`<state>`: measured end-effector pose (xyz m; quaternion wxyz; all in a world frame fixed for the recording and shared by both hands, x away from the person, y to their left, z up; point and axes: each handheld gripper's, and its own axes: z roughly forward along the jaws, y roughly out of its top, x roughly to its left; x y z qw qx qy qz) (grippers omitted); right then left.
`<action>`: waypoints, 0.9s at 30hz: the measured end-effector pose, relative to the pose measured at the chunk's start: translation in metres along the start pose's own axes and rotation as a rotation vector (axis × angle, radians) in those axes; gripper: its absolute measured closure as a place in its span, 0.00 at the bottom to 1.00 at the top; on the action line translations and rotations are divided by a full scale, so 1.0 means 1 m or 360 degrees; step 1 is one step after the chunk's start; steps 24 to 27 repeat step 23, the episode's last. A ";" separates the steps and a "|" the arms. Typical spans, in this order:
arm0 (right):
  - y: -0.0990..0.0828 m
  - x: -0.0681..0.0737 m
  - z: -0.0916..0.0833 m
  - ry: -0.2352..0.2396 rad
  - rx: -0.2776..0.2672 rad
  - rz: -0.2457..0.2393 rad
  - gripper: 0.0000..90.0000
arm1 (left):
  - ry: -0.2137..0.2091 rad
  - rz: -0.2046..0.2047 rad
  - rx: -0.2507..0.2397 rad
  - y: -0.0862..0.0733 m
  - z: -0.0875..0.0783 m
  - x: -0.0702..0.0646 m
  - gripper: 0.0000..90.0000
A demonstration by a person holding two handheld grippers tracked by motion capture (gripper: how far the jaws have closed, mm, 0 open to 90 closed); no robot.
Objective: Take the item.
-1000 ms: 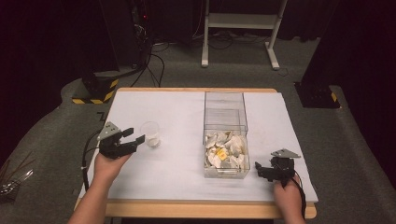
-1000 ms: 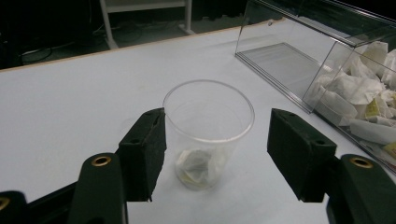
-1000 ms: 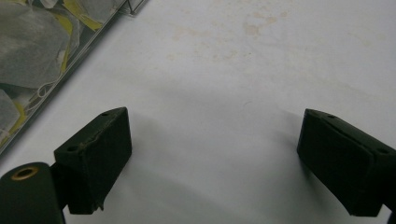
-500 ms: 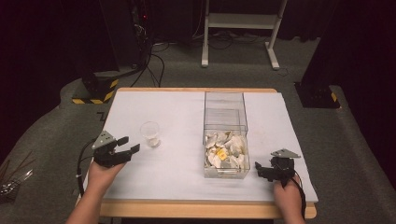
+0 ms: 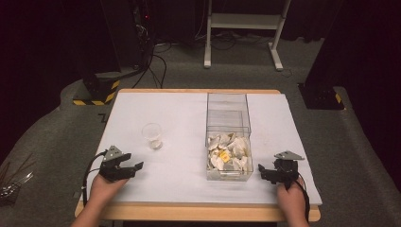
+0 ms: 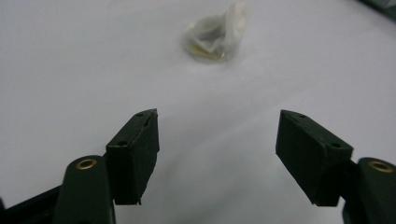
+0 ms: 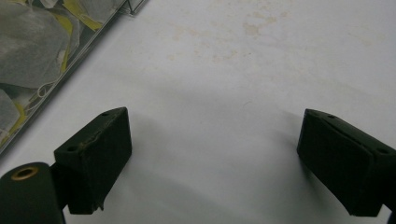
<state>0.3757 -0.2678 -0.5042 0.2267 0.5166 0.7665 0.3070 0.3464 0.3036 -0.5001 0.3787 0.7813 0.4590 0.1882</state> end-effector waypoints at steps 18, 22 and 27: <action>0.000 0.000 0.000 -0.0002 -0.0001 -0.0002 0.11 | 0.0087 0.0074 0.0057 -0.007 0.006 -0.009 0.22; 0.000 0.000 0.000 -0.0003 -0.0001 -0.0004 0.11 | 0.0087 0.0078 0.0061 -0.007 0.006 -0.009 0.22; 0.000 0.000 0.000 -0.0005 -0.0004 -0.0003 0.11 | 0.0086 0.0077 0.0062 -0.007 0.006 -0.009 0.22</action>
